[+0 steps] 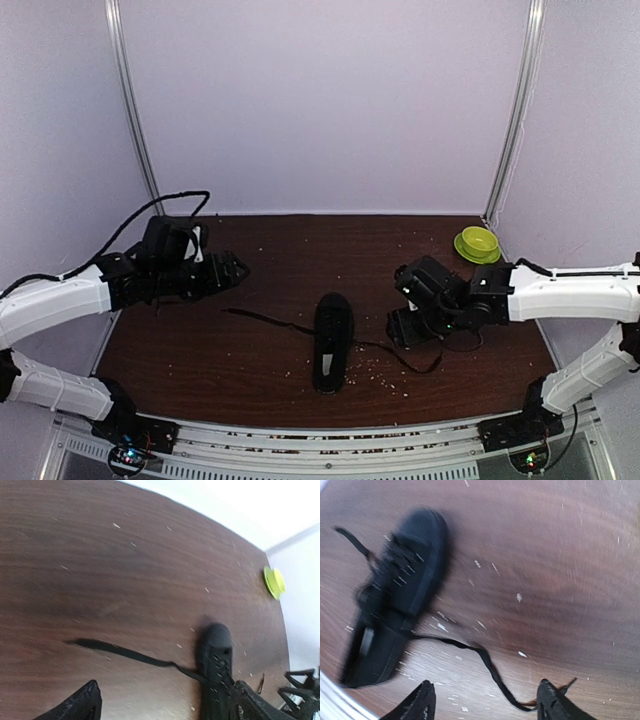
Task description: Tie the shoes
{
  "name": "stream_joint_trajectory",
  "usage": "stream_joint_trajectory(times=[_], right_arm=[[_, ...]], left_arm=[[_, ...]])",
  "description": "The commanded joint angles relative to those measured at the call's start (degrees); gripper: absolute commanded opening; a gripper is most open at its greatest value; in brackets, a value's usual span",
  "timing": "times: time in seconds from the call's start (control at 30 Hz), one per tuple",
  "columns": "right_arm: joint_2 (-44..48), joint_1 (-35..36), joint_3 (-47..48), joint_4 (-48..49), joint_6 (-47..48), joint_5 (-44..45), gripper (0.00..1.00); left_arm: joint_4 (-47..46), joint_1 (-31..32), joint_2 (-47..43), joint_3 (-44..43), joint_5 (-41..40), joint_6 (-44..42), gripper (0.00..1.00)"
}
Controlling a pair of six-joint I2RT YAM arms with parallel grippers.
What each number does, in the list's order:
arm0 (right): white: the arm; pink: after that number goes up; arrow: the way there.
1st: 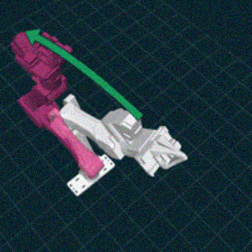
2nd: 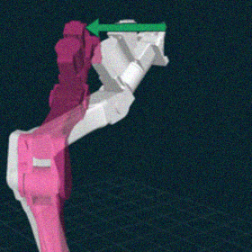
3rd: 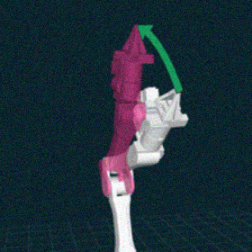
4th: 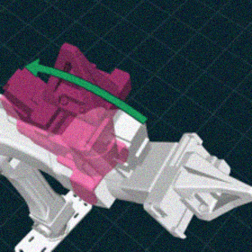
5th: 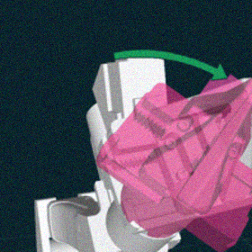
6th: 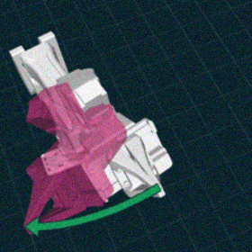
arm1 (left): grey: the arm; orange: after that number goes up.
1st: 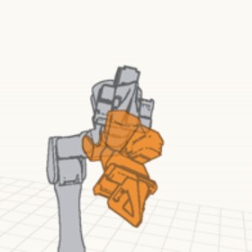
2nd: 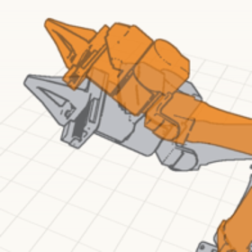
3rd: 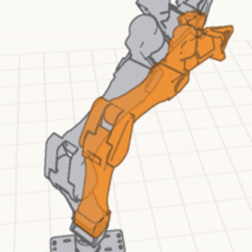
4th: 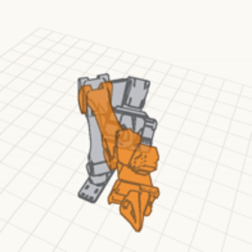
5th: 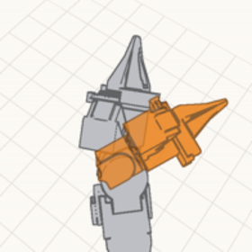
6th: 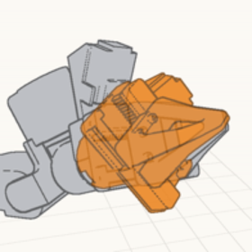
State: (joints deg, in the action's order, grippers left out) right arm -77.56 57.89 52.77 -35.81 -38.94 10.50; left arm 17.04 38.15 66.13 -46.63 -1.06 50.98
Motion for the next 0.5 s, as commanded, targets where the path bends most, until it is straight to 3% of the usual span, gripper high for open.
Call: stream_joint_trajectory(times=[0.0,0.17,0.47], right_arm=[[-0.87,0.38,10.42,-0.17,3.74,4.44,0.74],[-12.63,0.62,22.45,0.33,7.41,0.20,0.77],[-38.71,3.05,47.86,-1.43,12.88,-2.99,0.74]], left_arm=[[0.53,-12.08,-2.75,1.44,8.86,-8.78,0.92],[3.12,-21.80,-2.99,1.19,15.93,-12.62,0.92],[5.75,-22.38,-7.92,4.03,14.86,-11.61,0.92]])
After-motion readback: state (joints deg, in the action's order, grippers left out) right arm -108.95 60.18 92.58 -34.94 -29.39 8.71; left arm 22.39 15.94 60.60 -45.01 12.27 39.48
